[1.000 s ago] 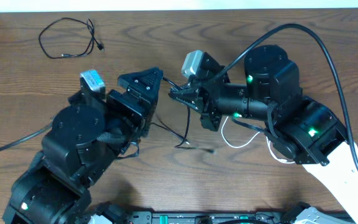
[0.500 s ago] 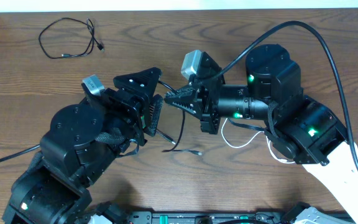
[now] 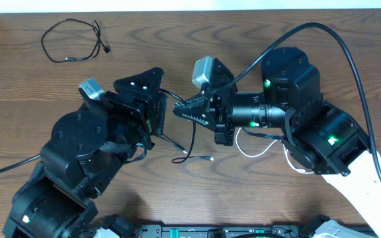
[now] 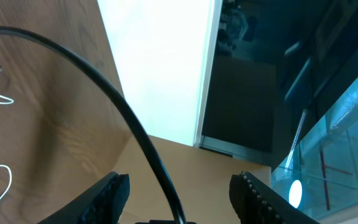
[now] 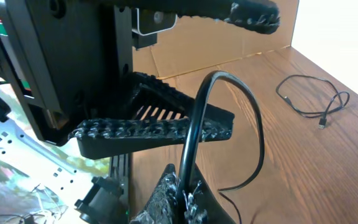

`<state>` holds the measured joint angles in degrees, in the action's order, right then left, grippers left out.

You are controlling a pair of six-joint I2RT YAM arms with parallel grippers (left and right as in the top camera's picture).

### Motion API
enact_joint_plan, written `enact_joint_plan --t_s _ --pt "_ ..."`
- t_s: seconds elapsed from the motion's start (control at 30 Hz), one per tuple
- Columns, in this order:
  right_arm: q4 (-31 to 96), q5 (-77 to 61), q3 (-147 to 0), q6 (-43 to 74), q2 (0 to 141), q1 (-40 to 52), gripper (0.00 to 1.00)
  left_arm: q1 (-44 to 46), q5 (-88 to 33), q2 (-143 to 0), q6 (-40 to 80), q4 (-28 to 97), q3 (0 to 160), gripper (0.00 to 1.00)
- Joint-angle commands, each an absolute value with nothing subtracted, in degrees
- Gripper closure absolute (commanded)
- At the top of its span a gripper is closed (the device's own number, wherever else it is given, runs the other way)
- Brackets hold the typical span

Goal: Untangle cables

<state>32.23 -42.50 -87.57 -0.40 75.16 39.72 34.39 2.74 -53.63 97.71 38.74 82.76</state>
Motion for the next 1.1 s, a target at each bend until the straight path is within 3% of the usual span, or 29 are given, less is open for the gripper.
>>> enact_joint_plan --t_s 0.0,0.17,0.6,0.7,0.83,0.9,0.93,0.97,1.0,1.07 --pt "32.1 -44.0 -88.2 0.2 75.0 39.9 0.99 34.3 3.7 -53.5 97.7 38.5 83.6 0.48" --pt "32.1 -44.0 -88.2 0.2 75.0 39.9 0.99 34.3 3.7 -53.5 97.7 38.5 83.6 0.61" --pt "32.1 -44.1 -88.2 0.2 75.0 39.9 0.99 34.3 3.7 -53.5 97.6 38.5 83.6 0.78" --pt "32.1 -44.1 -88.2 0.2 75.0 39.9 0.99 34.3 3.7 -53.5 97.6 38.5 83.6 0.92" --pt "32.2 -42.0 -88.2 0.2 75.0 39.8 0.98 34.3 3.8 -53.5 97.5 39.6 83.6 0.92" --pt "32.8 -38.8 -88.2 0.2 75.0 39.8 0.78 34.3 5.3 -53.5 95.7 41.0 83.6 0.93" --pt "33.5 -36.3 -88.2 0.2 75.0 39.7 0.54 34.3 7.0 -53.5 93.4 42.0 83.6 0.93" --pt "33.7 -35.7 -88.2 0.2 75.0 39.7 0.39 34.3 7.9 -53.5 92.6 42.6 83.6 0.92" --pt "34.7 -33.4 -88.2 0.3 75.0 39.7 0.18 34.3 10.2 -53.5 91.0 43.8 83.6 0.92" --pt "36.2 -30.2 -88.2 0.4 75.0 39.7 0.01 34.3 13.6 -53.5 85.1 44.4 83.6 0.93"
